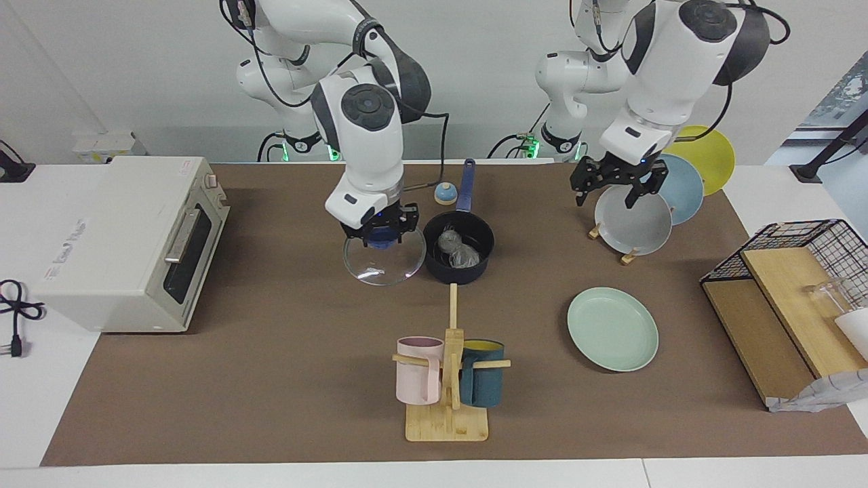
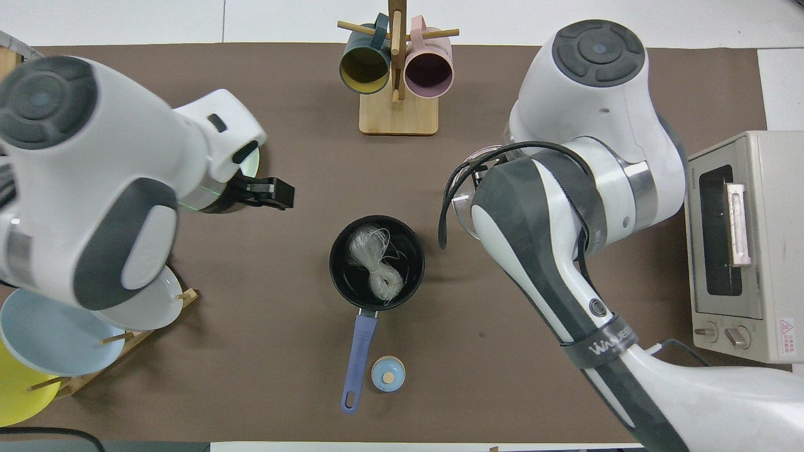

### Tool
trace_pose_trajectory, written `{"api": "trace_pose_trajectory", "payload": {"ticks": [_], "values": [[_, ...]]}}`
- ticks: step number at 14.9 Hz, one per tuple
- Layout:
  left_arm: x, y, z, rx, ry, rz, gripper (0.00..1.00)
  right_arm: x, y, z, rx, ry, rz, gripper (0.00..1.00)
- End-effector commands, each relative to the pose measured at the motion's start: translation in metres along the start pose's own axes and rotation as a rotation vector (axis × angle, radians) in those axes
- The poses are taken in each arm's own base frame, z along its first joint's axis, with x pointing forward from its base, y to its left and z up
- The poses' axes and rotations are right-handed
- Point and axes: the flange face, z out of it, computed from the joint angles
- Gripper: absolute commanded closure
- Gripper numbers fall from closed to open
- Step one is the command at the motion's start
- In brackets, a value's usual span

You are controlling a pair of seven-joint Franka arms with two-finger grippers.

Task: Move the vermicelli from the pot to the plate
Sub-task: 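Grasp the vermicelli with the left gripper while the right gripper lowers the lid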

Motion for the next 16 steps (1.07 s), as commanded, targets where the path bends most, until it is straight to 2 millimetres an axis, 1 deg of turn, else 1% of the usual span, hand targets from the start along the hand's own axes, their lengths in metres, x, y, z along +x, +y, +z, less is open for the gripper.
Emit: {"api": "trace_pose_trajectory", "payload": {"ticks": [1,2,3,4,5,6,7,8,10,11,13,14,15,16], "values": [[0.002,0.044,0.061,-0.004,0.012,-0.025,0.0,0.003,0.048,0.003,-0.005,-0.011,-0.041,0.43],[-0.003,0.062,0.079,-0.011,0.02,-0.021,0.0,0.005,0.069,0.006,-0.001,-0.015,-0.051,0.43],[-0.01,0.075,0.095,-0.014,0.02,-0.012,0.0,0.006,0.084,0.007,0.0,-0.012,-0.074,0.43],[-0.015,0.08,0.107,-0.011,0.013,0.0,0.0,0.007,0.104,0.011,0.004,-0.004,-0.088,0.43],[-0.02,0.091,0.123,-0.006,-0.005,0.019,0.0,0.006,0.124,0.018,0.007,0.011,-0.099,0.43],[-0.025,0.098,0.132,-0.003,-0.018,0.033,0.0,0.004,0.131,0.024,0.007,0.019,-0.116,0.43],[-0.029,0.1,0.14,0.005,-0.032,0.04,0.0,0.001,0.132,0.032,0.007,0.024,-0.117,0.43],[-0.034,0.105,0.146,0.008,-0.042,0.05,0.0,-0.005,0.132,0.043,0.006,0.031,-0.122,0.43],[-0.04,0.11,0.152,0.005,-0.055,0.032,0.0,-0.019,0.136,0.069,-0.027,0.047,-0.14,0.43],[-0.042,0.114,0.153,-0.005,-0.055,0.026,0.0,-0.024,0.143,0.077,-0.032,0.058,-0.134,0.43],[-0.043,0.116,0.153,-0.02,-0.065,0.014,0.0,-0.025,0.145,0.088,-0.037,0.069,-0.154,0.43],[-0.048,0.121,0.155,-0.02,-0.071,0.022,0.0,-0.023,0.156,0.094,-0.038,0.084,-0.154,0.43],[-0.05,0.121,0.16,-0.019,-0.073,0.009,0.0,-0.024,0.166,0.103,-0.038,0.095,-0.143,0.43],[-0.056,0.128,0.166,-0.024,-0.062,0.009,0.0,-0.026,0.167,0.11,-0.037,0.092,-0.142,0.43]]}}
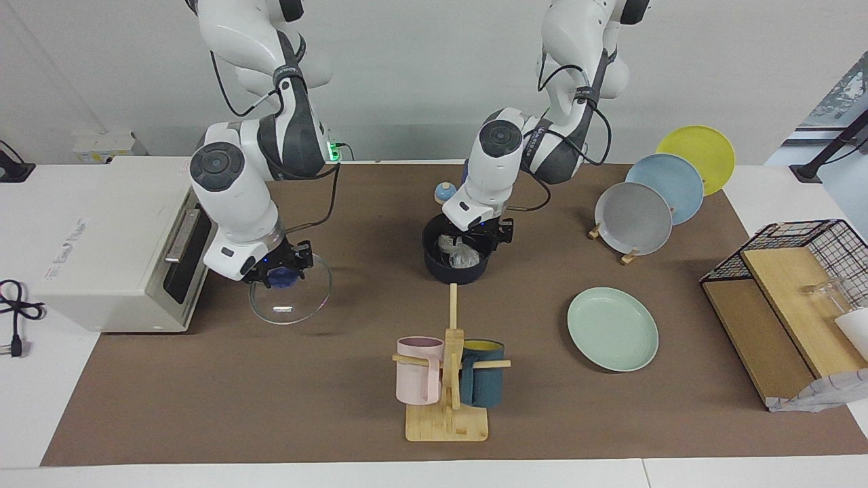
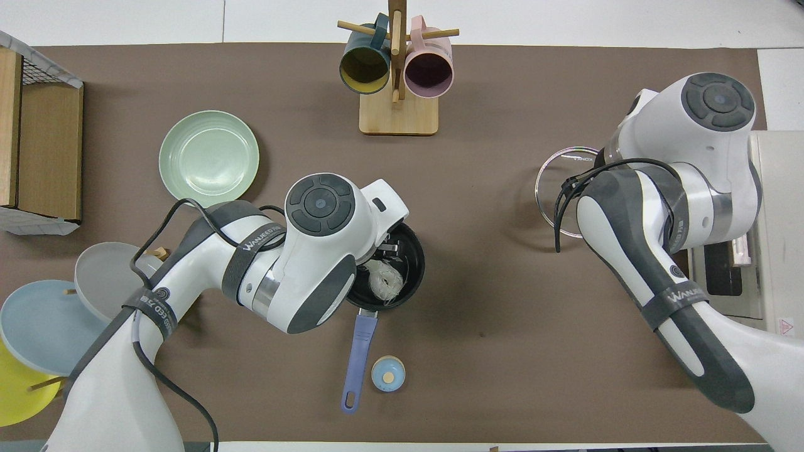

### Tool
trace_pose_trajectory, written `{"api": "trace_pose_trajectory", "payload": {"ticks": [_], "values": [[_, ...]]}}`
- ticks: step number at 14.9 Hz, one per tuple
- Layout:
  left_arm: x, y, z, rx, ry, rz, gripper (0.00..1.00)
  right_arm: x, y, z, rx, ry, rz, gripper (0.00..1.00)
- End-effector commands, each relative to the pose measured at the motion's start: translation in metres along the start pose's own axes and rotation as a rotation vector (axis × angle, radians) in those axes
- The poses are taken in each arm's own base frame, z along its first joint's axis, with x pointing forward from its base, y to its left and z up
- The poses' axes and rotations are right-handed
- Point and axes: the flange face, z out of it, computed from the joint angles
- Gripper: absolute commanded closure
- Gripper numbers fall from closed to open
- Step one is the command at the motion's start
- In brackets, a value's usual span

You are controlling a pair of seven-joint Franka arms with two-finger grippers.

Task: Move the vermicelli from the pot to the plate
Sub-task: 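Grasp the vermicelli with the left gripper while the right gripper lowers the lid, then lift the vermicelli out of the saucepan toward the green plate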

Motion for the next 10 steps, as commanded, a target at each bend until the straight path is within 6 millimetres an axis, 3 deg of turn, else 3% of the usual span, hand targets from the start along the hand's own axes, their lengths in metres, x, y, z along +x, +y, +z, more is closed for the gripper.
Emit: {"api": "trace_pose_trajectory", "payload": {"ticks": [1,10], "values": [[-0.016,0.011,0.02,-0.022,0.028,-0.024,0.0,-0.015,0.011,0.009,-0.006,0.013,-0.01,0.43],[-0.017,0.017,0.055,-0.029,0.034,-0.037,0.0,-0.02,0.006,0.049,-0.003,0.003,-0.016,0.43]]}}
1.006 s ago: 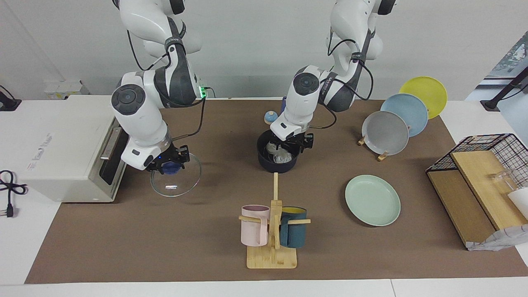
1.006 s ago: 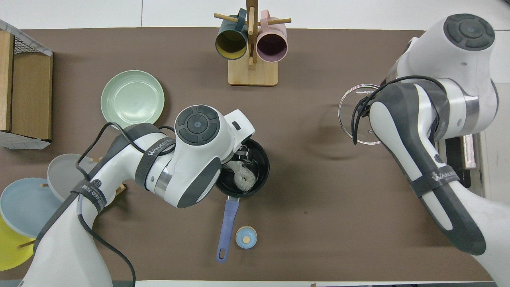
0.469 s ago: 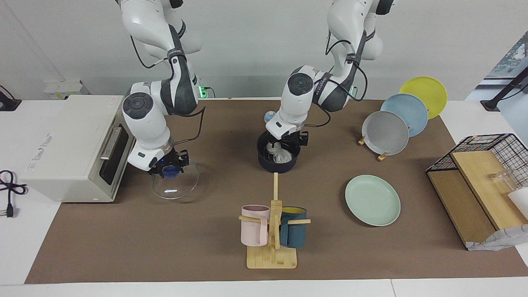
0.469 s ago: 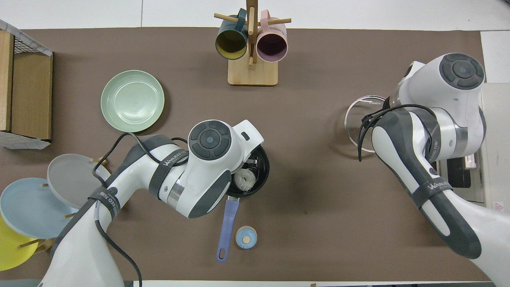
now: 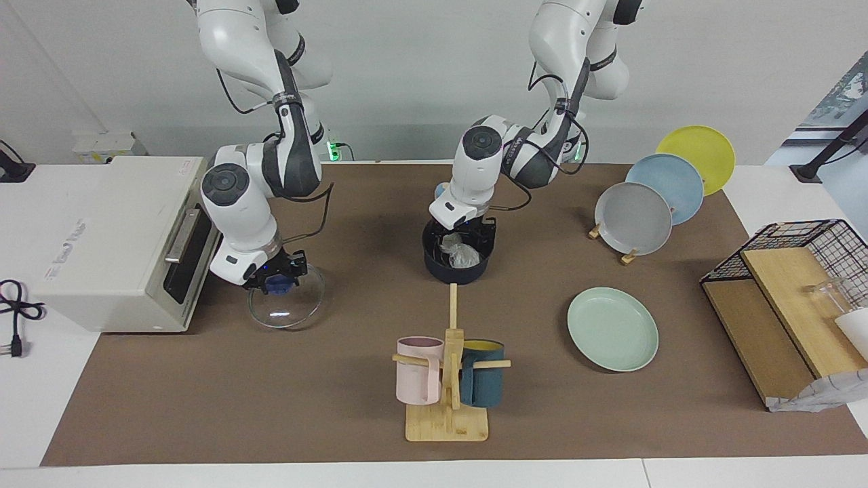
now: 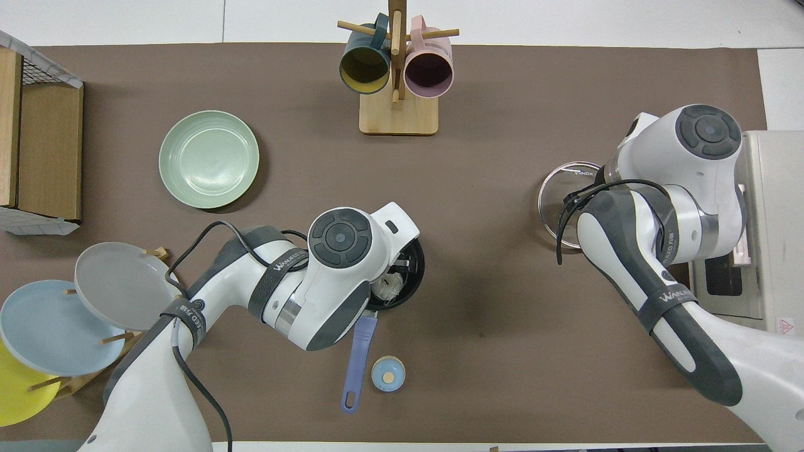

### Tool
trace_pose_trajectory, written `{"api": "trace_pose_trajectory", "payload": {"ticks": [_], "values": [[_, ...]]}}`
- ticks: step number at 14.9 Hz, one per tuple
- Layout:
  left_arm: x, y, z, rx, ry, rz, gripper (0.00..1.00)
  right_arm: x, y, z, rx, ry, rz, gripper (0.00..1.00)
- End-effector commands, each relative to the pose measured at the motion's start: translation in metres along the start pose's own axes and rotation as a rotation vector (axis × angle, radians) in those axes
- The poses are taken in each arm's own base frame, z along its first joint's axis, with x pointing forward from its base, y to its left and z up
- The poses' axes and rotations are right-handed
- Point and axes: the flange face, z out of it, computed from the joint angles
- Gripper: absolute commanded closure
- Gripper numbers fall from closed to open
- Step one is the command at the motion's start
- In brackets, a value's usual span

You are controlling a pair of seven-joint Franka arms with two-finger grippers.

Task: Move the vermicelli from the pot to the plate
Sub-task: 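Lift the vermicelli out of the saucepan toward the green plate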

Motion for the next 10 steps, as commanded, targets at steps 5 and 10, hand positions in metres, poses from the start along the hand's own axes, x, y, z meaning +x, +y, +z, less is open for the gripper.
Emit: {"api": "trace_pose_trajectory", "payload": {"ticks": [5,10], "values": [[0.002,-0.002,0.003,-0.01,0.0,-0.02,1.0,-0.008,0.001,0.011,-0.008,0.015,-0.017,0.35],[0.016,-0.009,-0.052,0.006,-0.032,-0.032,1.0,-0.008,0.001,0.01,-0.008,0.016,-0.012,0.09]]}}
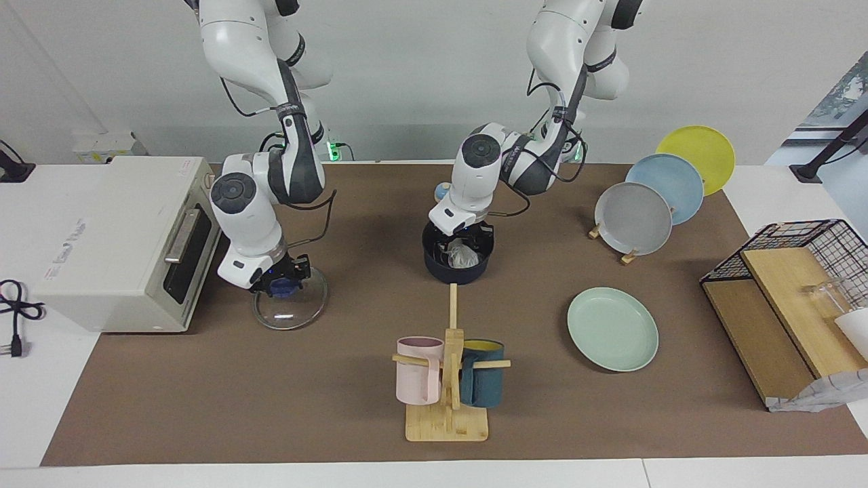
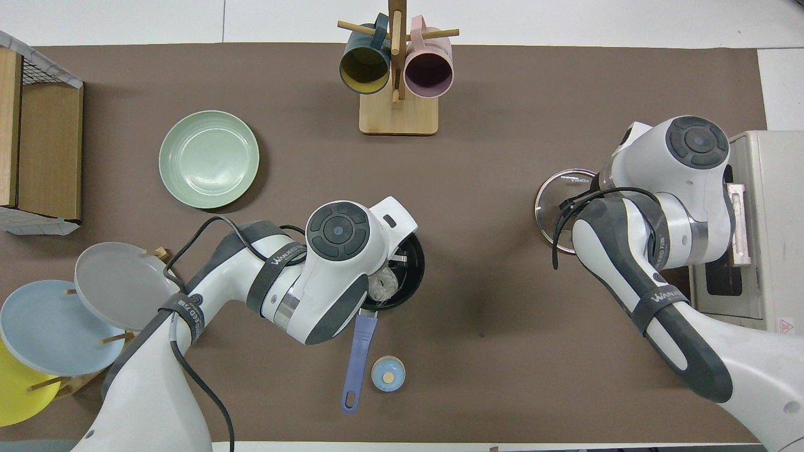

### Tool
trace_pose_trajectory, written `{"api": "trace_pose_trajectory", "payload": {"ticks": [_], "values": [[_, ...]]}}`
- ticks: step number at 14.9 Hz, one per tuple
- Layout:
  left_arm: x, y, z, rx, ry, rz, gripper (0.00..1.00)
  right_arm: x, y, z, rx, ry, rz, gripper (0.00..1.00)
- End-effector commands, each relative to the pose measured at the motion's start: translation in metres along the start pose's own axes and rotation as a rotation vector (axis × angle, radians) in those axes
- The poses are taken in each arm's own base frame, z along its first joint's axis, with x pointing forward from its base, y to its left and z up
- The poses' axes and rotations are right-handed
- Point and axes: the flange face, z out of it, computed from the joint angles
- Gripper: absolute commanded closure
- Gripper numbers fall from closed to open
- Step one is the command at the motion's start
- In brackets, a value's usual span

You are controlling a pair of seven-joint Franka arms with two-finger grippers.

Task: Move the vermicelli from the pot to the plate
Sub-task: 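Lift the vermicelli out of the saucepan toward the green plate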

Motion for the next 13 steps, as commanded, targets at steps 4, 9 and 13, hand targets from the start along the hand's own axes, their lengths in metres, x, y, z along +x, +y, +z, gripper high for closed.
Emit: {"api": "trace_pose_trajectory", "payload": {"ticks": [4,9,13], "values": [[0.009,-0.019,-0.111,-0.008,-0.076,-0.049,1.0,0.002,0.007,-0.036,-0.008,0.038,-0.005,0.0],[0.03,-0.068,-0.192,-0.023,-0.092,-0.121,1.0,-0.008,0.018,-0.168,0.013,-0.041,0.05,0.0],[0.066,-0.172,-0.22,-0.062,-0.046,-0.149,1.0,-0.059,0.027,-0.251,0.015,-0.03,0.125,0.0]]}}
